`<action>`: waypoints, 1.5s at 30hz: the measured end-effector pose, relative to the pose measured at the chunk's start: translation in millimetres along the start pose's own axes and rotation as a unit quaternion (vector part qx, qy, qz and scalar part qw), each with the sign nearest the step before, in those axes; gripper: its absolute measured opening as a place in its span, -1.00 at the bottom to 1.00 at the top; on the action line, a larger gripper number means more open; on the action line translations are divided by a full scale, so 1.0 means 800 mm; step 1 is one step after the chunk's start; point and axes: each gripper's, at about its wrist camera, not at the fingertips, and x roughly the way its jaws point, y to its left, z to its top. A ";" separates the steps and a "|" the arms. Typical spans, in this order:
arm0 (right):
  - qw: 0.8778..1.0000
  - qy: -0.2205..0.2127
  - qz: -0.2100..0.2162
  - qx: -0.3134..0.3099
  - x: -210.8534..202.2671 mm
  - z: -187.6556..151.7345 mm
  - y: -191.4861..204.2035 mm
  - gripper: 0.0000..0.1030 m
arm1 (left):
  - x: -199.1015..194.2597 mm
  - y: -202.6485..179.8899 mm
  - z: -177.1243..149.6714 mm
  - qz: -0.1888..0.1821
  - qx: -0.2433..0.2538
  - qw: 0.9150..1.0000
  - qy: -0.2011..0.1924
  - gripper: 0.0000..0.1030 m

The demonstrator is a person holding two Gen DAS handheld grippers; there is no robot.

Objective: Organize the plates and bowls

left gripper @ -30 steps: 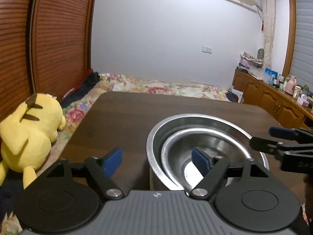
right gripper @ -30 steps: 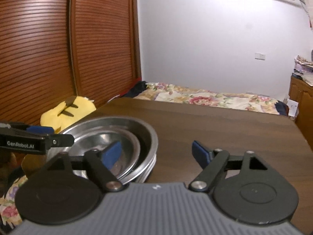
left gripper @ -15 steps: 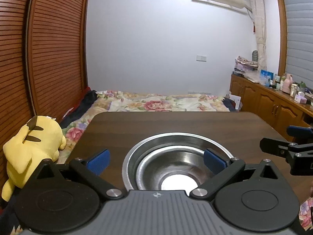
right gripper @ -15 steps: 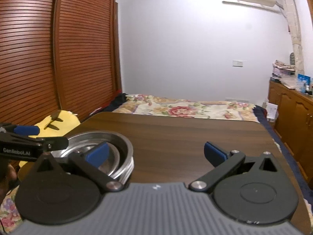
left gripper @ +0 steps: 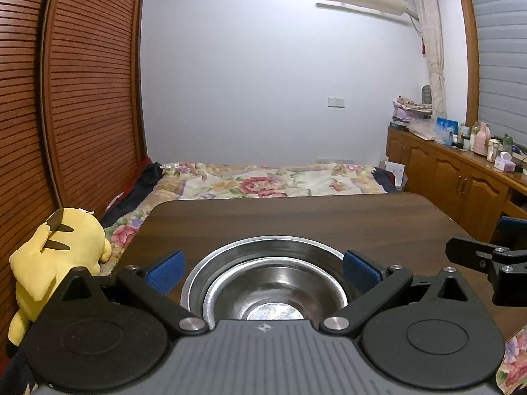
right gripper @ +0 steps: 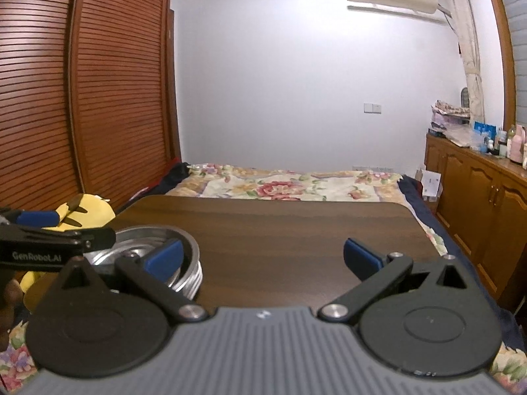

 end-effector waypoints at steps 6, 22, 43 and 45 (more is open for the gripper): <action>1.000 0.005 -0.006 0.008 -0.009 -0.006 -0.008 1.00 | -0.015 -0.008 -0.003 -0.004 0.001 1.000 -0.001 1.00; 1.000 0.005 -0.013 0.013 -0.020 -0.021 -0.017 1.00 | -0.025 -0.010 -0.025 0.002 0.001 1.000 0.007 1.00; 0.999 0.021 -0.021 0.017 -0.013 -0.056 -0.021 1.00 | -0.022 -0.012 -0.061 0.010 -0.005 1.000 0.019 1.00; 0.999 0.024 -0.022 0.018 -0.013 -0.058 -0.024 1.00 | -0.020 -0.011 -0.062 0.011 -0.005 1.000 0.022 1.00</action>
